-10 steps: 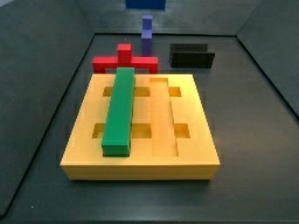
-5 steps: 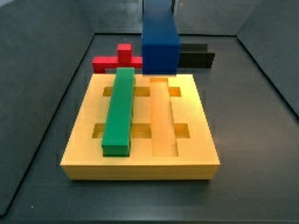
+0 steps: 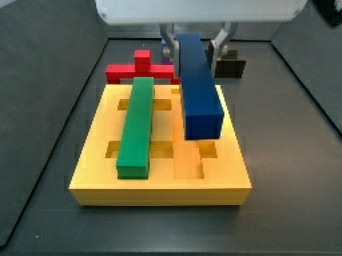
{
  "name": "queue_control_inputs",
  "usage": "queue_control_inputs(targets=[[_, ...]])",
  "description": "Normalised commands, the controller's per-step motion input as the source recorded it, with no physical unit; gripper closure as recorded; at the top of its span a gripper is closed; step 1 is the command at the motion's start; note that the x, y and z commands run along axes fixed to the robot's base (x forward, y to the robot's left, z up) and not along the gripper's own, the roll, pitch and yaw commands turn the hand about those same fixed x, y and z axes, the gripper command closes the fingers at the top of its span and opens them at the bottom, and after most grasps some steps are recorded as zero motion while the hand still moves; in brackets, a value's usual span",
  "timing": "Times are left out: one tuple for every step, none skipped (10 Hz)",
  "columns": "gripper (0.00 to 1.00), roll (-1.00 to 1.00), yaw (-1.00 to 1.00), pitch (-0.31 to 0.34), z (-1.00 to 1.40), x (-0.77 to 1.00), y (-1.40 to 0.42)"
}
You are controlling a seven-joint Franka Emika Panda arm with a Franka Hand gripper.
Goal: Pick up the blue object. Move up. Move to above the board. Insert the blue object.
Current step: Insert the blue object.
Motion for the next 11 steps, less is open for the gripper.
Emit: queue_control_inputs(targets=[[1.00, 0.09, 0.05, -0.226, -0.74, 0.00, 0.00], [1.00, 0.13, 0.00, -0.226, -0.73, 0.00, -0.02], [1.00, 0.13, 0.00, -0.224, -0.71, -0.01, -0.04], [1.00, 0.10, 0.00, -0.149, -0.67, -0.01, 0.00], [1.00, 0.00, 0.00, -0.111, -0.57, -0.19, 0.00], [1.00, 0.00, 0.21, -0.091, -0.45, -0.04, -0.07], [1.00, 0.00, 0.22, -0.074, -0.47, 0.00, 0.00], [1.00, 0.01, 0.20, -0.029, -0.34, 0.11, -0.14], [1.00, 0.01, 0.10, 0.000, -0.27, 0.21, -0.15], [1.00, 0.04, 0.04, 0.000, -0.27, 0.29, -0.15], [1.00, 0.01, 0.00, 0.000, -0.29, 0.22, 0.00]])
